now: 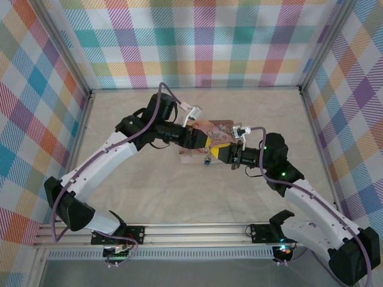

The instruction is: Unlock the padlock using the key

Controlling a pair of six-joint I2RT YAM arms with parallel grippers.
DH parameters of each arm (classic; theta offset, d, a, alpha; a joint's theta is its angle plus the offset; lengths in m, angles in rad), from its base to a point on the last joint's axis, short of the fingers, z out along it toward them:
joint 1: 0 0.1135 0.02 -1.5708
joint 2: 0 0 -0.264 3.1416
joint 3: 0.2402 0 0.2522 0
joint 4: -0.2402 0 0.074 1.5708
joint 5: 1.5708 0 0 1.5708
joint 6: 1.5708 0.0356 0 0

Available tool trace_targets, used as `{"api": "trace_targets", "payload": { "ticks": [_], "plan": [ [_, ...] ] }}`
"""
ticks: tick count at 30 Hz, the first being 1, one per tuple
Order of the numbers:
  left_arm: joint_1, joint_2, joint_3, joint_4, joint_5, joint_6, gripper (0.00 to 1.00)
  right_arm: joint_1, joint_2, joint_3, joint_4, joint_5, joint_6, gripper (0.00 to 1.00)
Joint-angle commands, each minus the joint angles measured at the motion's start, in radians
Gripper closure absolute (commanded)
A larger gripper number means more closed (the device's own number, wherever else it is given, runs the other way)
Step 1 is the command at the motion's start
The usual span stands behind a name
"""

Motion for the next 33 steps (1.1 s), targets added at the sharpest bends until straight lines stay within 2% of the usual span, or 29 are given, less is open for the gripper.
{"api": "trace_targets", "payload": {
  "ticks": [1, 4, 10, 16, 21, 24, 27, 33],
  "plan": [
    [0.023, -0.046, -0.020, 0.052, -0.095, -0.084, 0.44, 0.003, -0.021, 0.067, -0.132, 0.123, -0.129, 1.00],
    [0.050, -0.069, -0.055, 0.097, -0.149, -0.151, 0.35, 0.005, -0.023, 0.101, -0.192, 0.196, -0.192, 1.00],
    [0.068, -0.090, -0.108, 0.162, -0.202, -0.253, 0.30, 0.016, -0.022, 0.160, -0.244, 0.342, -0.304, 1.00],
    [0.069, -0.070, -0.126, 0.234, -0.228, -0.369, 0.27, 0.086, 0.005, 0.221, -0.268, 0.603, -0.462, 1.00],
    [0.069, -0.037, -0.090, 0.266, -0.234, -0.428, 0.26, 0.187, 0.055, 0.264, -0.204, 0.840, -0.602, 1.00],
    [0.068, -0.029, -0.078, 0.300, -0.244, -0.467, 0.26, 0.256, 0.094, 0.283, -0.127, 1.013, -0.748, 1.00],
    [0.066, -0.027, -0.062, 0.322, -0.264, -0.498, 0.23, 0.306, 0.129, 0.290, -0.033, 1.098, -0.857, 1.00],
    [0.043, 0.002, 0.021, 0.321, -0.266, -0.518, 0.22, 0.366, 0.194, 0.300, 0.084, 1.160, -0.980, 1.00]
  ]
}}
